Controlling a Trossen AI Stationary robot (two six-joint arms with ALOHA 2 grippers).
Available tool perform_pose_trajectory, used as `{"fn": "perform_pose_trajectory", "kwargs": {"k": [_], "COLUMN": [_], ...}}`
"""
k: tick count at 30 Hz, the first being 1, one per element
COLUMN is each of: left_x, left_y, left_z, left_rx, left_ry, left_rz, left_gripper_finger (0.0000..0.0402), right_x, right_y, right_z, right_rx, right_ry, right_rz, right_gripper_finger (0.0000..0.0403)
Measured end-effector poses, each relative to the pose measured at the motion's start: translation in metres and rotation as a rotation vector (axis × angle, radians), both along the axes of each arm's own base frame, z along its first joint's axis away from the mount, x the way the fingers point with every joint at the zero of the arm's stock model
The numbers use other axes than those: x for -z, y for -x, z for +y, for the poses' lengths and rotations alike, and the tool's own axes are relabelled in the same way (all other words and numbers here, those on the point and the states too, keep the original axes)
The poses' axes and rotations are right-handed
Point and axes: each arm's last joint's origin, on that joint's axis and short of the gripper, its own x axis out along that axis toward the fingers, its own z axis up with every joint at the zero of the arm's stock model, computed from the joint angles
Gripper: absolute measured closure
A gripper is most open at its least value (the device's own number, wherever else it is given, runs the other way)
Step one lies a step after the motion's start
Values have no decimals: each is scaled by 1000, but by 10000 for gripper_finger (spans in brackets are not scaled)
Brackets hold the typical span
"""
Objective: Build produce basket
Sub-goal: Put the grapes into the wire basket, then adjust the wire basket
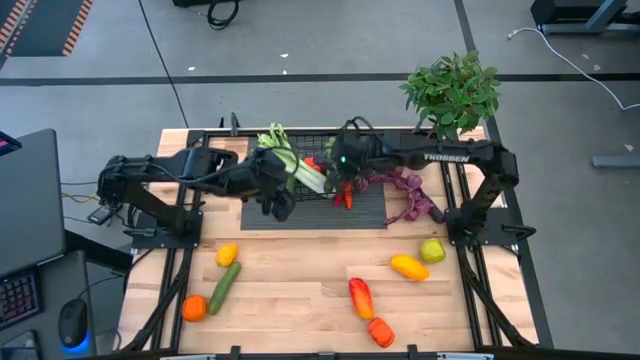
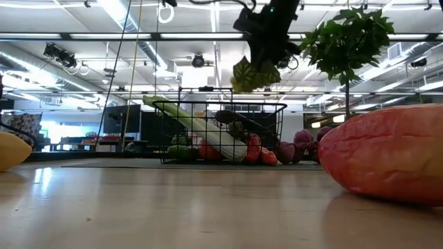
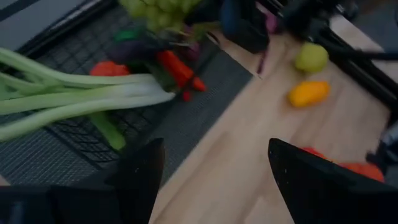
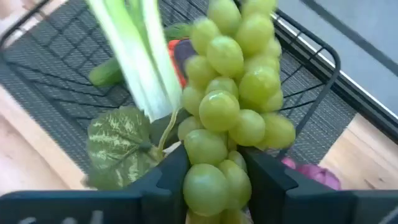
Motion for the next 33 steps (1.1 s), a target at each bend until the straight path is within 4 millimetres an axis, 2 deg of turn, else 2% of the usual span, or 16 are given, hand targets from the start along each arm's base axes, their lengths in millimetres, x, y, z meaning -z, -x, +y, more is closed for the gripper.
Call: {"fn": "perform_pose_trajectory", "kwargs": {"k": [8, 15, 20, 27, 33], "left_x": [0, 0, 0, 0, 2], "left_y": [0, 0, 0, 0, 2], "left_z": [25, 34, 38, 37, 36], "left_rx": [-114, -157, -165, -154, -135], "left_ry": [19, 27, 25, 18, 2], "left_rz": [-9, -14, -13, -4, 26], "left_gripper_finger": [111, 111, 111, 111, 111], "right_x": [-1, -3, 0, 8, 10], "right_y": [5, 4, 4, 15, 22], "right_z": [-34, -51, -51, -44, -48], "right_rx": [-104, -151, -163, -156, -103], "right_ry": [34, -67, -104, -201, -102], "right_rz": [32, -65, -55, 70, 177], "right_gripper_finger": [157, 89, 80, 91, 101]}}
